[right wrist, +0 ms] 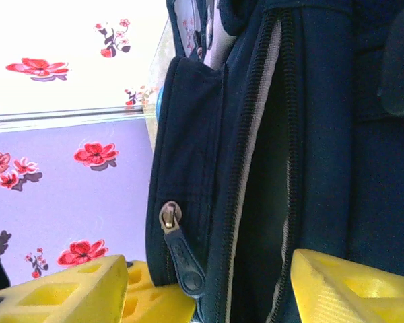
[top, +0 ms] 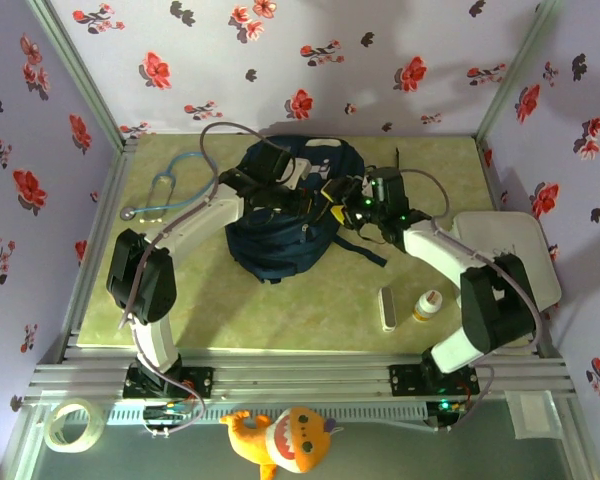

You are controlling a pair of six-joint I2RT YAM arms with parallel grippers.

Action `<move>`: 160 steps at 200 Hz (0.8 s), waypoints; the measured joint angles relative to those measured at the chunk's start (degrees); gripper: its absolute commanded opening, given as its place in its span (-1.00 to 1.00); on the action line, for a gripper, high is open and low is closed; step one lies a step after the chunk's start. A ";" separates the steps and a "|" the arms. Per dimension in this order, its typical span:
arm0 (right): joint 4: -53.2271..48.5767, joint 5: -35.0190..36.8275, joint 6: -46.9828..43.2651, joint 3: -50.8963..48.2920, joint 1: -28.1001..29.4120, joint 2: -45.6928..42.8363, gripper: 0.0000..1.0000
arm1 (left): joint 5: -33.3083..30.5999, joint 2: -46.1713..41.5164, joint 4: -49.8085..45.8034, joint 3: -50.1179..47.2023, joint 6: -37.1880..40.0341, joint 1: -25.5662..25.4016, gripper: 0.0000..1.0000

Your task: Pack the student bag

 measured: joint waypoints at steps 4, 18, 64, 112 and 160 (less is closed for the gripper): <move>0.00 -0.15 0.17 0.31 0.00 0.33 0.24 | 0.00 0.00 0.04 0.00 -0.02 0.00 -1.00; -0.02 -0.70 0.42 1.29 0.00 1.20 0.23 | 0.09 0.00 0.22 0.00 0.00 -0.02 -1.00; -0.42 -2.43 0.87 4.37 0.00 4.85 0.25 | 0.66 0.00 0.26 0.00 0.09 -0.07 -0.94; -5.05 -3.13 0.52 10.08 0.11 9.77 0.15 | 1.07 0.00 0.28 -0.09 0.22 -0.17 -0.71; -9.01 -4.13 -0.90 14.16 0.26 14.86 -0.28 | 3.23 -2.21 1.95 -2.60 0.09 -0.33 -0.45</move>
